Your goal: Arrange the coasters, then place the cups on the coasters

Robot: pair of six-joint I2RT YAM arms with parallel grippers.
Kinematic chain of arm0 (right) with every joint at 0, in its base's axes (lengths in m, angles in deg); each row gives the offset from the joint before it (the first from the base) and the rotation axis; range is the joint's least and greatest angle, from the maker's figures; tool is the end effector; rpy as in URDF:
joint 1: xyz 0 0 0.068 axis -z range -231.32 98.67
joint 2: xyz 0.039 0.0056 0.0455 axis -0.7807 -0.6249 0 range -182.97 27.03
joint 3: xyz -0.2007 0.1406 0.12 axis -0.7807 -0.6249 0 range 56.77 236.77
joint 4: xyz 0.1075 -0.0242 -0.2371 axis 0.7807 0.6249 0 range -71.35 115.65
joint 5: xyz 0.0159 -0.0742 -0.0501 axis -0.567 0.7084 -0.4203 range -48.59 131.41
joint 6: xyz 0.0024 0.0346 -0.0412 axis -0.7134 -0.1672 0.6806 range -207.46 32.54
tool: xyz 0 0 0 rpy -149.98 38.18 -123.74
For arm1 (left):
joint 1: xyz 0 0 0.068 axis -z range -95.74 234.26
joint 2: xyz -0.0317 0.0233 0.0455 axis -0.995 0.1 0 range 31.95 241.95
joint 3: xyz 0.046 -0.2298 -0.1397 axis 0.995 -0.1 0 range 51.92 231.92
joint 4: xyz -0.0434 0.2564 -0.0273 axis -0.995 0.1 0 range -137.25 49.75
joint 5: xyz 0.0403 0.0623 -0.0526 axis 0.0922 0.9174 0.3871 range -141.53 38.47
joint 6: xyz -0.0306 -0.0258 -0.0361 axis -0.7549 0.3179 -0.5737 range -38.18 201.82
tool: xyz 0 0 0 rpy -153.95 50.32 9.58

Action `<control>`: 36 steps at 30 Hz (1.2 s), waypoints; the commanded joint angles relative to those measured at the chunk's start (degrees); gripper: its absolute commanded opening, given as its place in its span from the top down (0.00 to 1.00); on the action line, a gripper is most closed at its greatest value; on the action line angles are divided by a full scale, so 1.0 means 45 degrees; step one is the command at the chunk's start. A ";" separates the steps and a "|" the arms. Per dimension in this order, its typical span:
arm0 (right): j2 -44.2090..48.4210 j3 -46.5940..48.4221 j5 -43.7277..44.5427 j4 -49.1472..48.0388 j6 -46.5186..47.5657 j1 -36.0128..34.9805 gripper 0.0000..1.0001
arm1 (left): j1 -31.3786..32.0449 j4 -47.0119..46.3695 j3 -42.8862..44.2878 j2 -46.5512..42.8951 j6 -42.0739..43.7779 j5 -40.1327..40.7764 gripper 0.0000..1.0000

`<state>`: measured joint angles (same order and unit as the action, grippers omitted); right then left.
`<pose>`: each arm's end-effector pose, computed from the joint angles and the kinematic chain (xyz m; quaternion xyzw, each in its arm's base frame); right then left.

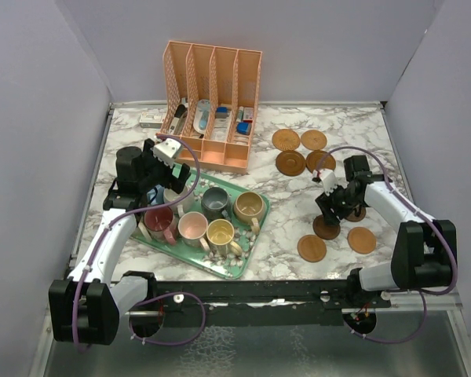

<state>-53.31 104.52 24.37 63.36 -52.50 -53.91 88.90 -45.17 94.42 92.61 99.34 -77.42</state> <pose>0.2375 0.0211 0.1870 -0.3318 0.9253 0.1109 0.1461 0.2397 -0.0350 0.2876 0.2794 0.7600 -0.1201 0.5744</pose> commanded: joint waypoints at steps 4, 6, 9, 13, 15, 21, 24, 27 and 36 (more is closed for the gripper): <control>0.0944 -0.0908 -0.1030 -0.0550 0.1244 -0.0233 0.47 | 0.0062 0.0231 0.0223 0.0098 -0.0052 -0.0571 0.01; 0.1089 -0.1045 -0.1096 -0.0732 0.1383 -0.0273 0.48 | 0.0062 0.0224 0.0226 0.0093 -0.0083 -0.0589 0.01; 0.1086 -0.1229 -0.1174 -0.1058 0.1474 -0.0321 0.50 | 0.0052 0.0238 0.0161 0.0075 -0.0017 -0.0574 0.01; 0.0827 -0.1377 -0.1051 -0.1495 0.1508 -0.0433 0.52 | 0.0062 0.0229 0.0145 0.0048 0.0019 -0.0504 0.01; 0.0636 -0.1385 -0.1058 -0.1644 0.1491 -0.0502 0.52 | 0.0062 0.0226 0.0135 0.0085 0.0014 -0.0504 0.01; 0.0352 -0.1545 -0.1277 -0.1980 0.1451 -0.0882 0.53 | 0.0061 0.0178 0.0067 0.0147 0.0091 -0.0515 0.01; 0.0055 -0.1690 -0.1042 -0.2269 0.1397 -0.1172 0.53 | 0.0062 0.0144 0.0048 0.0152 0.0110 -0.0509 0.01; -0.0163 -0.1699 -0.0912 -0.2493 0.1292 -0.1485 0.53 | 0.0062 0.0149 0.0048 0.0169 0.0117 -0.0481 0.01; -0.1115 -0.1093 -0.0579 -0.3680 0.0470 -0.2487 0.56 | 0.0062 0.0130 0.0031 0.0204 0.0152 -0.0503 0.01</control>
<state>-54.56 98.75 20.98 50.59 -47.89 -62.83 88.90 -44.55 94.42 93.18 99.38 -78.07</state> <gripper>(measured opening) 0.449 0.991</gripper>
